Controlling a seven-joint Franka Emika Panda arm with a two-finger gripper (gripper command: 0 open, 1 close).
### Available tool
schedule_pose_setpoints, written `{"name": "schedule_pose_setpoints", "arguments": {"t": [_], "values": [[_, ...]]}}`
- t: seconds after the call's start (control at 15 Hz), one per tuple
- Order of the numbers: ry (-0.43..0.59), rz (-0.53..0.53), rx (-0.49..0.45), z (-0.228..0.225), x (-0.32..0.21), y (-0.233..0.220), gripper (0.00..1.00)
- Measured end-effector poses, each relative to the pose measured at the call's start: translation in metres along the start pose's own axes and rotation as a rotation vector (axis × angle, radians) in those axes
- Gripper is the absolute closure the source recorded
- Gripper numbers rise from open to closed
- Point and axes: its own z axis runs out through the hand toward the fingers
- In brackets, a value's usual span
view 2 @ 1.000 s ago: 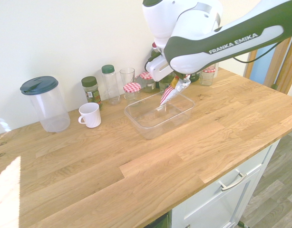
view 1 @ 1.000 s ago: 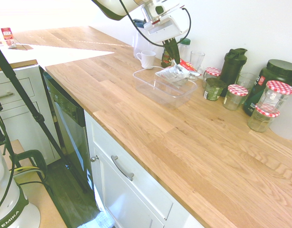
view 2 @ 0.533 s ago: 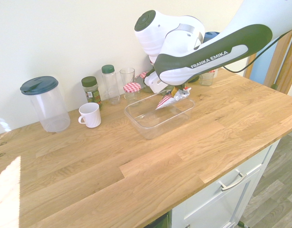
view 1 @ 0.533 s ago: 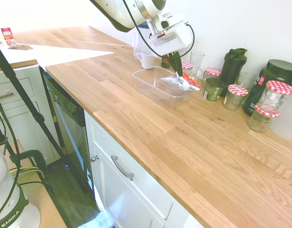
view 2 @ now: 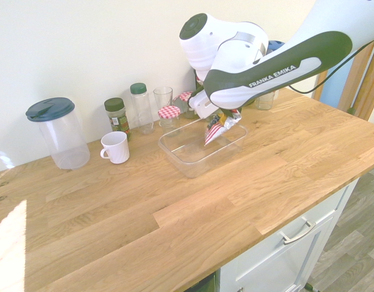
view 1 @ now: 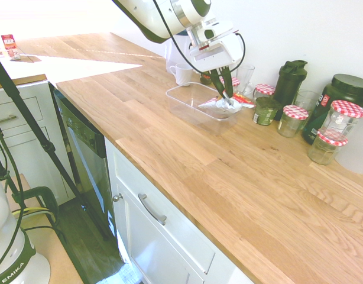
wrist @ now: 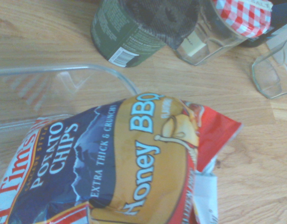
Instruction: Put the chip bag into the container
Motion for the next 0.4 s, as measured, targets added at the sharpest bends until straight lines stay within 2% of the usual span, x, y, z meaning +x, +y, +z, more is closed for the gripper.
{"name": "schedule_pose_setpoints", "arguments": {"t": [0.4], "values": [[-0.007, 0.010, 0.086, -0.044, 0.000, 0.052, 0.00]]}}
